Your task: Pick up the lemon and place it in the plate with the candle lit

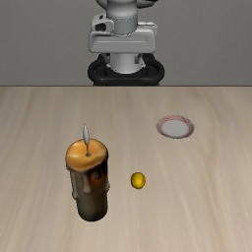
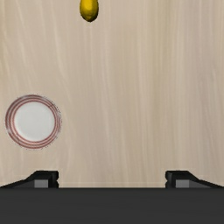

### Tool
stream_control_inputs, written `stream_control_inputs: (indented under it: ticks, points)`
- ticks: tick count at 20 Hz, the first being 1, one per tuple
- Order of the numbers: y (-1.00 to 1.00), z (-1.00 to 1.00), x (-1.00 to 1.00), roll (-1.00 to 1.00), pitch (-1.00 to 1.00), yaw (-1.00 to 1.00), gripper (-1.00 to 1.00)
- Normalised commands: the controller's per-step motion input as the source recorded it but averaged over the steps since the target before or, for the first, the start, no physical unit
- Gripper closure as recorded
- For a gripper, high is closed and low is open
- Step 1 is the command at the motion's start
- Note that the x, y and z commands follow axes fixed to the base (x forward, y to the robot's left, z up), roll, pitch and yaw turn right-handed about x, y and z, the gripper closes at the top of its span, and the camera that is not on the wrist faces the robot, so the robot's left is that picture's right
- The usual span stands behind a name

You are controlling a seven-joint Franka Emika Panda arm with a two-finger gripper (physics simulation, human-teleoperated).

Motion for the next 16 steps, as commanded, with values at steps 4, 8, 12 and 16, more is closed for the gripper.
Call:
stream_control_inputs:
  ticks: [4,8,12,16]
  points:
    - [0.00,0.00,0.00,0.00,0.00,0.39,-1.00]
    - [0.00,0.00,0.00,0.00,0.00,0.45,-1.00]
    - [0.00,0.00,0.00,0.00,0.00,0.56,-1.00]
    - [0.00,0.00,0.00,0.00,0.00,0.45,-1.00]
